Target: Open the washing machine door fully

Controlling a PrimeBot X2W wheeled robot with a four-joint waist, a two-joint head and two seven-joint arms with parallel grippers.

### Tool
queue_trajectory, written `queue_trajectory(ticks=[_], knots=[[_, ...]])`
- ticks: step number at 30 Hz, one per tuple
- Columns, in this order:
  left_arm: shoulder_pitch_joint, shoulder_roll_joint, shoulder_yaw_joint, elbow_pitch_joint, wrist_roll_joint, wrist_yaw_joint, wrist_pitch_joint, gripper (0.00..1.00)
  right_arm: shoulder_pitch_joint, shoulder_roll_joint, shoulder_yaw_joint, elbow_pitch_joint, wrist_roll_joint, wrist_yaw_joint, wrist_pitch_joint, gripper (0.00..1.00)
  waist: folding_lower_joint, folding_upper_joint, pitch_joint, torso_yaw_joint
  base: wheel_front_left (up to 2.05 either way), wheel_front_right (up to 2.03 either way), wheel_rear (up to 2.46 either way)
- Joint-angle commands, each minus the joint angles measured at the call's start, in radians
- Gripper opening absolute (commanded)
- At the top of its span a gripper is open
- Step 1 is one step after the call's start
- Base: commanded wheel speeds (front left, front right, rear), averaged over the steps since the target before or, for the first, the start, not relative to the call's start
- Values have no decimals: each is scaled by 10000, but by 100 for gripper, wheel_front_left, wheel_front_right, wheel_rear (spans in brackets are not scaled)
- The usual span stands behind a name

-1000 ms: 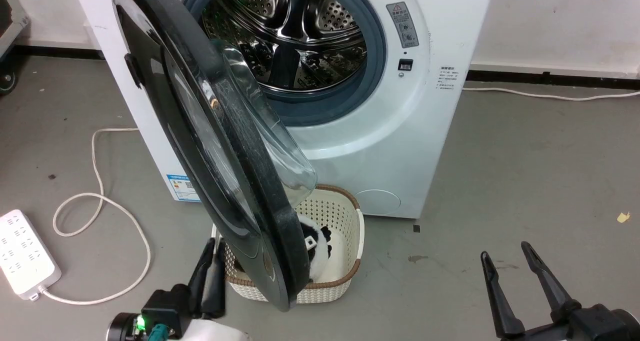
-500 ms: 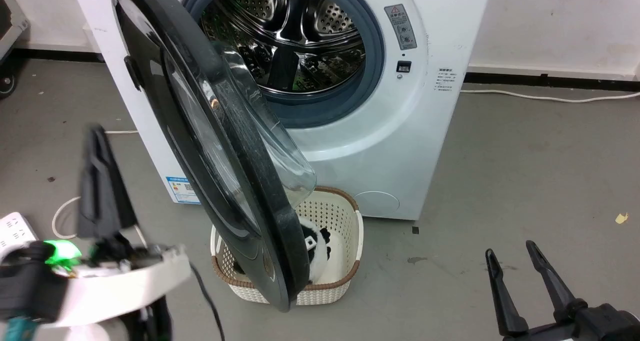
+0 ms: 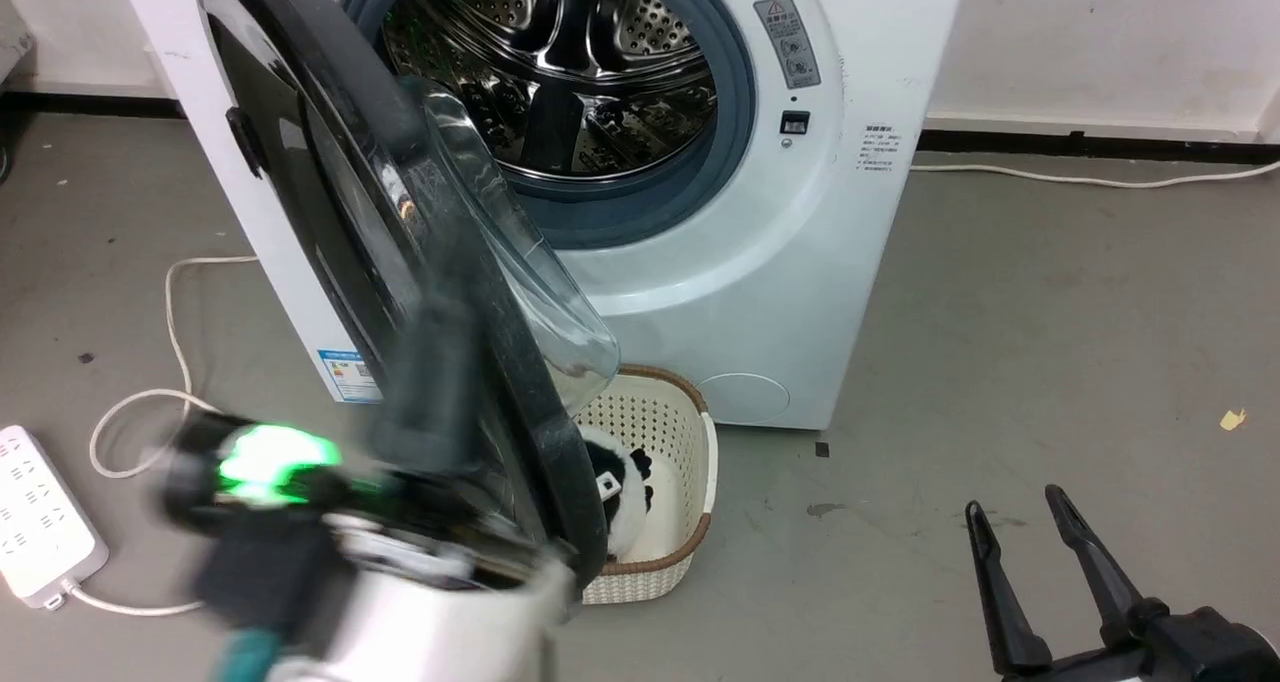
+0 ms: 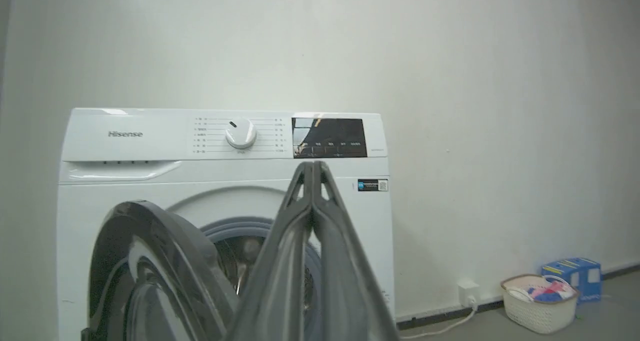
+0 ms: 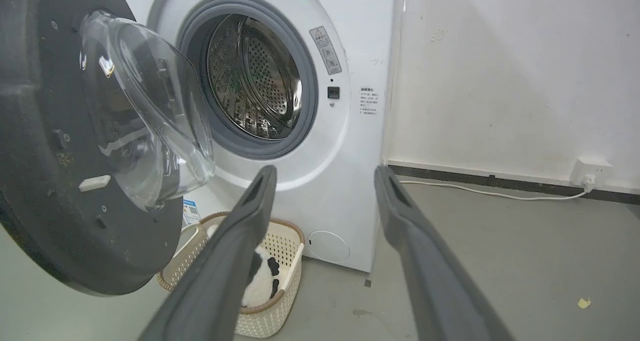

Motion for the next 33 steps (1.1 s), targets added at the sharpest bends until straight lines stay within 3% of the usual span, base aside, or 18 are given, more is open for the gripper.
queue_trajectory(ticks=[1,10,17,24,29,33], knots=[[255,-26,-397,191,-5,-72,256,0,-150,45,-26,32,102,6,-43,100,-1,0,-9,-1,0,0,0],[1105,-128,-2324,2799,-421,-108,1153,0,-237,45,88,104,196,6,-43,100,-1,0,7,-50,0,0,0],[943,-148,-1951,4975,-780,432,842,0,-223,45,136,125,228,6,-43,100,-1,0,112,-26,0,0,0],[833,-80,-1681,5886,-1008,489,677,0,-181,45,137,182,261,6,-43,100,-1,0,95,182,0,0,0],[997,30,-1524,6019,-1187,521,539,0,-76,45,148,260,326,6,-43,100,-1,0,-56,716,0,0,0],[1332,269,-1363,5869,-1280,621,574,0,76,45,146,326,388,6,-43,100,-1,0,-236,1571,0,0,0]])
